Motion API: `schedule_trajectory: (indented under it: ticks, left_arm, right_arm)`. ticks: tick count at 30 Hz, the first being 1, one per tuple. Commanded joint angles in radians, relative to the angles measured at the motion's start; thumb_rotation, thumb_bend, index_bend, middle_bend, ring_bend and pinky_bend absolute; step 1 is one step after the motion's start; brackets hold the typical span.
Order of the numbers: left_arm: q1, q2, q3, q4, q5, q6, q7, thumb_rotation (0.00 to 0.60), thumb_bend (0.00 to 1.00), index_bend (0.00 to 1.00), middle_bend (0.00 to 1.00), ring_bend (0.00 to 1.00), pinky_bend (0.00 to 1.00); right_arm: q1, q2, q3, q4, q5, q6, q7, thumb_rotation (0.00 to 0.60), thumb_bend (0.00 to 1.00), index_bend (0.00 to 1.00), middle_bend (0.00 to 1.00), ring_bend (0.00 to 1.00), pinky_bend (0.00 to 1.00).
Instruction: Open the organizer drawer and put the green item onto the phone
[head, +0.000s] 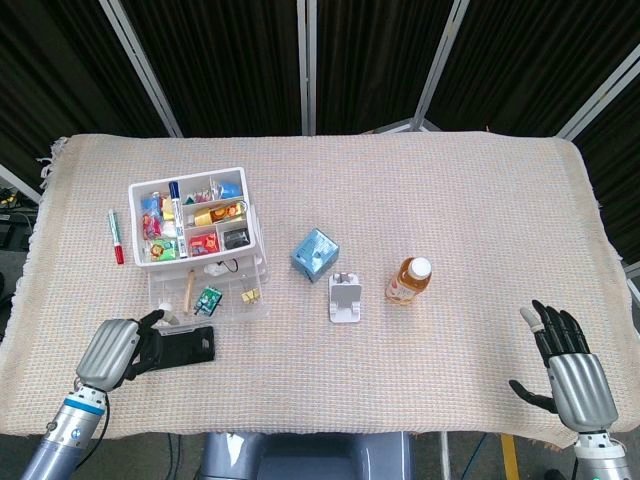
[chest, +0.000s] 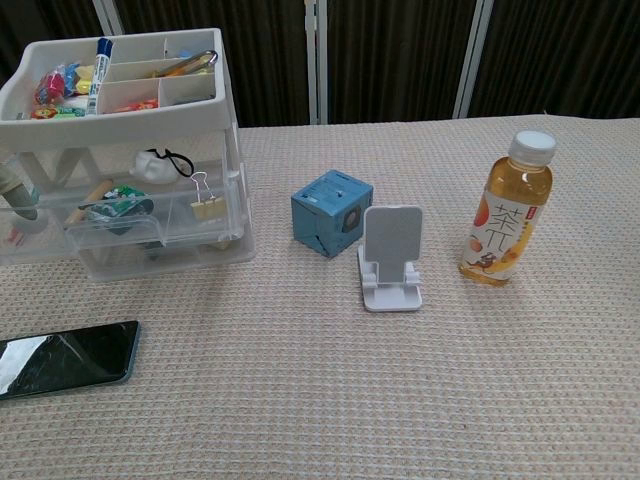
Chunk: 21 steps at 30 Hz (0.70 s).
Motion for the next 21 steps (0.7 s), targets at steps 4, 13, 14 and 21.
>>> schedule_trajectory:
  ticks: [4, 13, 14, 21]
  left_arm:
    - [-0.002, -0.001, -0.001, 0.003, -0.006, -0.006, 0.003, 0.600, 0.74, 0.34, 0.81, 0.82, 0.64]
    - [0.002, -0.001, 0.003, 0.007, 0.010, 0.004, -0.008, 0.600, 0.62, 0.25, 0.81, 0.82, 0.64]
    - [0.003, 0.000, 0.004, 0.007, 0.014, 0.006, -0.011, 0.600, 0.62, 0.25, 0.81, 0.82, 0.64]
    - [0.014, 0.026, 0.012, -0.013, 0.056, 0.035, -0.029, 0.600, 0.58, 0.25, 0.81, 0.82, 0.64]
  right_arm:
    - [0.000, 0.000, 0.000, 0.000, 0.001, 0.000, -0.001, 0.600, 0.02, 0.00, 0.00, 0.00, 0.00]
    - [0.000, -0.001, 0.000, 0.000, 0.001, -0.002, -0.004, 0.600, 0.02, 0.00, 0.00, 0.00, 0.00]
    - [0.000, -0.001, 0.000, 0.000, 0.001, -0.002, -0.004, 0.600, 0.02, 0.00, 0.00, 0.00, 0.00]
    - [0.000, -0.001, -0.001, -0.001, 0.001, -0.001, -0.004, 0.600, 0.02, 0.00, 0.00, 0.00, 0.00]
